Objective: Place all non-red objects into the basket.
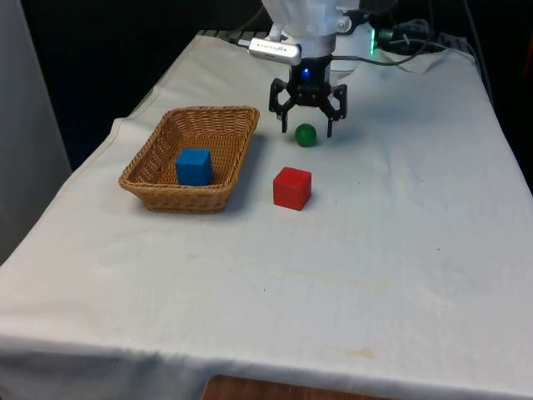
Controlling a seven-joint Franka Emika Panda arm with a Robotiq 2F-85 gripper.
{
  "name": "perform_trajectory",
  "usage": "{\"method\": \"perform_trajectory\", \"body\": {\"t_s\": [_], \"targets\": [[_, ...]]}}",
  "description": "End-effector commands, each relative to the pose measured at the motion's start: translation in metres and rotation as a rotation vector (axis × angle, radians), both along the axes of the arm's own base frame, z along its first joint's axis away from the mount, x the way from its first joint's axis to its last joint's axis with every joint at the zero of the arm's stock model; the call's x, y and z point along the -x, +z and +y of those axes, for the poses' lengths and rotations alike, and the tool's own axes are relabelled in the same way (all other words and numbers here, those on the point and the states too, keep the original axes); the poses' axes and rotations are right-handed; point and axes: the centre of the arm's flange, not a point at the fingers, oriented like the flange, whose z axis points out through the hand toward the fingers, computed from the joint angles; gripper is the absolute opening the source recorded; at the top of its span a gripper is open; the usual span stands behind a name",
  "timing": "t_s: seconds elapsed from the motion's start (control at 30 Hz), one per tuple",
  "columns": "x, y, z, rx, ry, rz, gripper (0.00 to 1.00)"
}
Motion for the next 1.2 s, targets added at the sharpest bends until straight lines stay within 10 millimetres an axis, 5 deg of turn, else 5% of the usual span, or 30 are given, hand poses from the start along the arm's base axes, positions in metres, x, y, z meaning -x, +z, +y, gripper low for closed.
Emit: {"method": "perform_trajectory", "body": {"t_s": [0.0,0.03,0.07,0.13,0.23,0.53,1.17], "targets": [[0.000,0.001,0.002,-0.007,-0.003,-0.007,0.91],[0.000,0.001,0.002,-0.007,-0.002,-0.007,0.81],[0.000,0.001,0.002,-0.006,-0.002,-0.007,0.59],[0.000,0.001,0.002,-0.006,-0.002,-0.005,0.30],[0.000,0.001,0.002,-0.006,-0.001,-0.005,0.00],[0.000,0.000,0.000,0.000,0.000,0.000,0.00],[-0.020,0.046,-0.006,-0.033,-0.014,-0.024,0.00]]}}
